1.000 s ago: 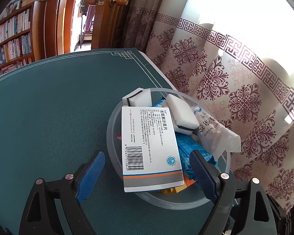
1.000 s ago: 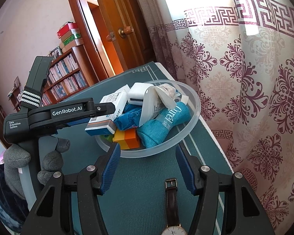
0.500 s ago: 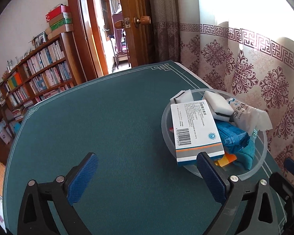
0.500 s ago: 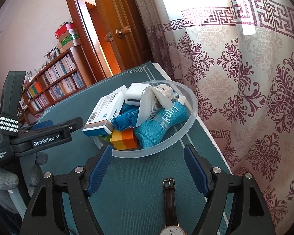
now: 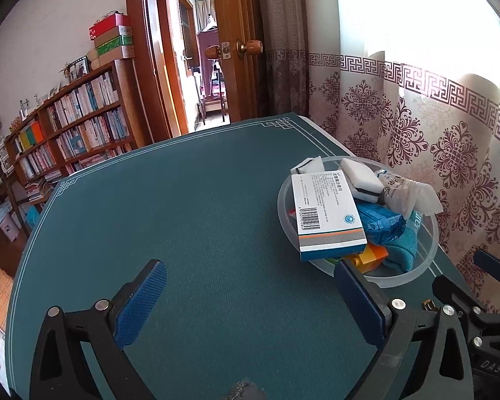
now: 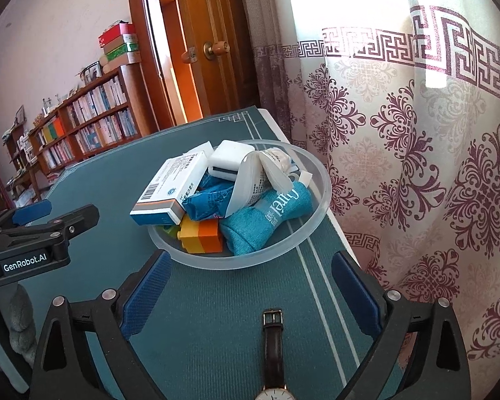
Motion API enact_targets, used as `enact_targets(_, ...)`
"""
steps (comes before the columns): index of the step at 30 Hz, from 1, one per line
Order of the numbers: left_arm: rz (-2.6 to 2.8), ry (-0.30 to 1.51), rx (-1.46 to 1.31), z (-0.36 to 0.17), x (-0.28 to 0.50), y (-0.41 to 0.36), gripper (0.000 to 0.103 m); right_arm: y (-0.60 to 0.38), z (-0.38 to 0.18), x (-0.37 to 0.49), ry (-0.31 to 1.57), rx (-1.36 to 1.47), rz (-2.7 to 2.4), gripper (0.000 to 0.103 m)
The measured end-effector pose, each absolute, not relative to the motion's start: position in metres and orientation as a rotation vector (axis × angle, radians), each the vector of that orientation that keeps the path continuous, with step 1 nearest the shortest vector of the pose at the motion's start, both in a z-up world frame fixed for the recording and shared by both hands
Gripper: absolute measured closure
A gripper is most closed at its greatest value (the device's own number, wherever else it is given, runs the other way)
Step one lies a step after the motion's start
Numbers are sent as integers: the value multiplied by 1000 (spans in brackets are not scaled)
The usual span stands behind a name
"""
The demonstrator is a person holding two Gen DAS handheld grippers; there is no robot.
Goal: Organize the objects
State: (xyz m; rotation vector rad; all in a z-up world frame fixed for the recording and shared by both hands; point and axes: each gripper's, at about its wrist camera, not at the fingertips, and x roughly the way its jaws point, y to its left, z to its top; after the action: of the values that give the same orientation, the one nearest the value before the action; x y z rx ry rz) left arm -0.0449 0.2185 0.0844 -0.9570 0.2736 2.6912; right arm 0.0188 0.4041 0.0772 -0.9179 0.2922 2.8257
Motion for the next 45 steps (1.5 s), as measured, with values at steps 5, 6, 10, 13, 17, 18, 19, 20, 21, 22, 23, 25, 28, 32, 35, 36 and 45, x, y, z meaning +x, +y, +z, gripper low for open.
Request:
enact_targets(5, 2675, 281, -964, 83, -41, 222, 1, 403, 76, 17, 258, -940, 2815, 4)
enact_targets(6, 2673, 287, -966, 82, -40, 223, 1, 402, 76, 17, 253, -942, 2815, 4)
enact_targets(10, 2665, 300, -973, 79, -37, 225, 1, 400, 76, 17, 225, -953, 2818, 4)
enact_targets(13, 2656, 304, -982, 78, -36, 226, 0, 398, 76, 16, 209, -958, 2820, 4)
enact_targets(17, 2649, 307, -988, 77, -35, 225, 0, 397, 75, 16, 203, -965, 2824, 4)
enact_targets(18, 2649, 306, -990, 77, -35, 225, 0, 397, 75, 16, 203, -965, 2823, 4)
enact_targets(19, 2649, 307, -993, 77, -36, 226, 0, 397, 75, 16, 202, -964, 2822, 4)
enact_targets(20, 2650, 307, -996, 76, -36, 226, 0, 397, 75, 16, 202, -964, 2822, 4)
enact_targets(21, 2649, 307, -997, 76, -36, 227, 0, 398, 75, 16, 203, -962, 2821, 4)
enact_targets(22, 2646, 305, -997, 76, -36, 227, 0, 398, 75, 16, 203, -960, 2821, 4)
enact_targets(23, 2643, 302, -998, 76, -36, 227, 0, 398, 76, 15, 201, -959, 2821, 4)
enact_targets(25, 2639, 300, -999, 76, -36, 228, 0, 398, 77, 15, 195, -961, 2821, 4)
enact_targets(28, 2636, 305, -996, 76, -34, 229, 1, 397, 80, 11, 169, -962, 2817, 4)
enact_targets(32, 2656, 312, -997, 76, -35, 228, 1, 398, 84, 5, 140, -962, 2805, 4)
enact_targets(35, 2657, 304, -1002, 76, -35, 227, 1, 398, 84, 3, 123, -970, 2803, 4)
enact_targets(36, 2658, 306, -1000, 77, -35, 227, 1, 397, 83, 3, 120, -972, 2801, 4)
enact_targets(45, 2661, 324, -981, 76, -33, 229, 1, 400, 79, 2, 139, -984, 2792, 4)
